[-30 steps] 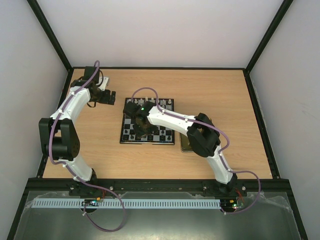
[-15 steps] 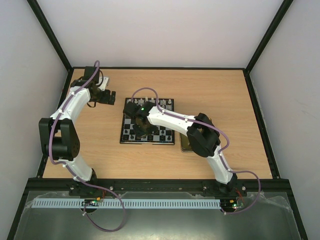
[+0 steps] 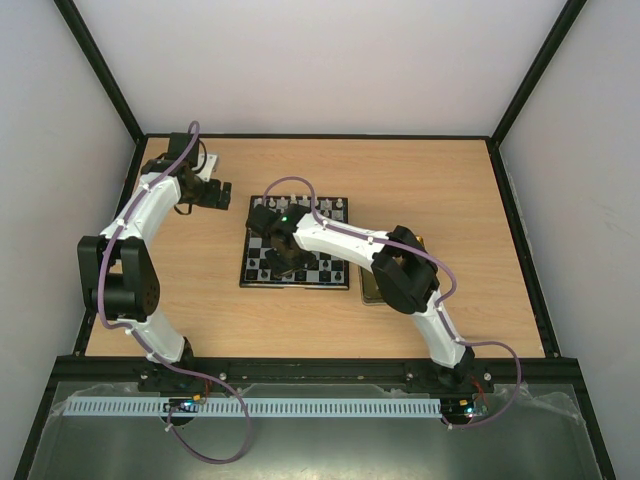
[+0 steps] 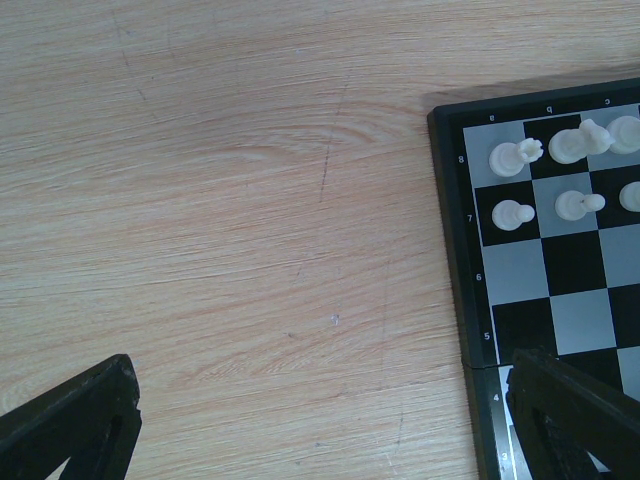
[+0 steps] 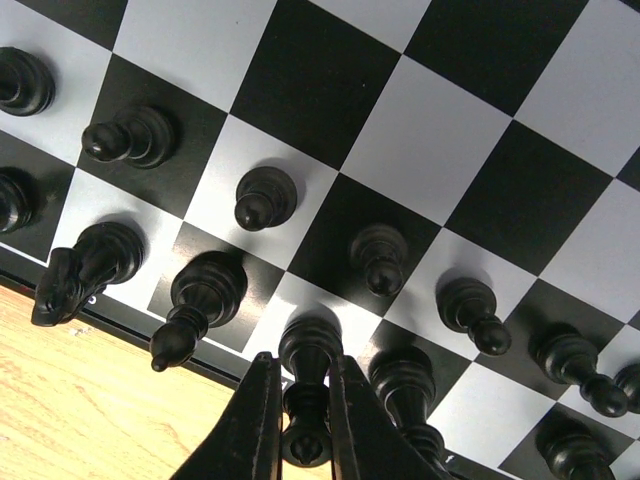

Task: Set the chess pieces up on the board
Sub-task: Place the chess piece on the chessboard.

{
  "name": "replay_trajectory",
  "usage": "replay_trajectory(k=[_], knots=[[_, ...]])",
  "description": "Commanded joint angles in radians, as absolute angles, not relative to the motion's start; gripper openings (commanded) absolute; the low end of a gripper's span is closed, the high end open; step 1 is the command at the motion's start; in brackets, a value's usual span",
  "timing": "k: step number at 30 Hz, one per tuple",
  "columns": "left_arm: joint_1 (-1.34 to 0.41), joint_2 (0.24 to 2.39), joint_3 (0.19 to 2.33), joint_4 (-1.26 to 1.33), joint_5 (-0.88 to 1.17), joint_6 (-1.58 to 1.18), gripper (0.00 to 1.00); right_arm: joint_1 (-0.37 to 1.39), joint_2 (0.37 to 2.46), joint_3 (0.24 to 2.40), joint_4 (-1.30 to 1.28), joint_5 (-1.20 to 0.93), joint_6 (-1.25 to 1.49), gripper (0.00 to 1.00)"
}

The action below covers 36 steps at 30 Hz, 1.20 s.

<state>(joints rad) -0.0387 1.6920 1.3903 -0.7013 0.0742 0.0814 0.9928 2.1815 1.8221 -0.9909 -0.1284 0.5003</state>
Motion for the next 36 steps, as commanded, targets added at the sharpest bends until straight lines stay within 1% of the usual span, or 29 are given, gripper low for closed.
replay_trajectory(k=[1,4,7,36], knots=[[-0.034,1.694,1.408,-0.709,0.072,0.076,1.0,1.0,2.19,1.809,-1.003,-0.123,0.492,0.1],[-0.035,1.695,1.409,-0.709,0.072,0.076,1.0,1.0,2.189,1.809,-1.004,-0.121,0.494,0.16],[-0.034,1.696,1.411,-0.71,0.072,0.075,1.0,1.001,2.189,1.81,-1.005,-0.115,0.493,0.17],[-0.035,1.687,1.398,-0.706,0.077,0.078,1.0,0.981,2.172,1.884,-1.044,-0.089,0.503,0.2]])
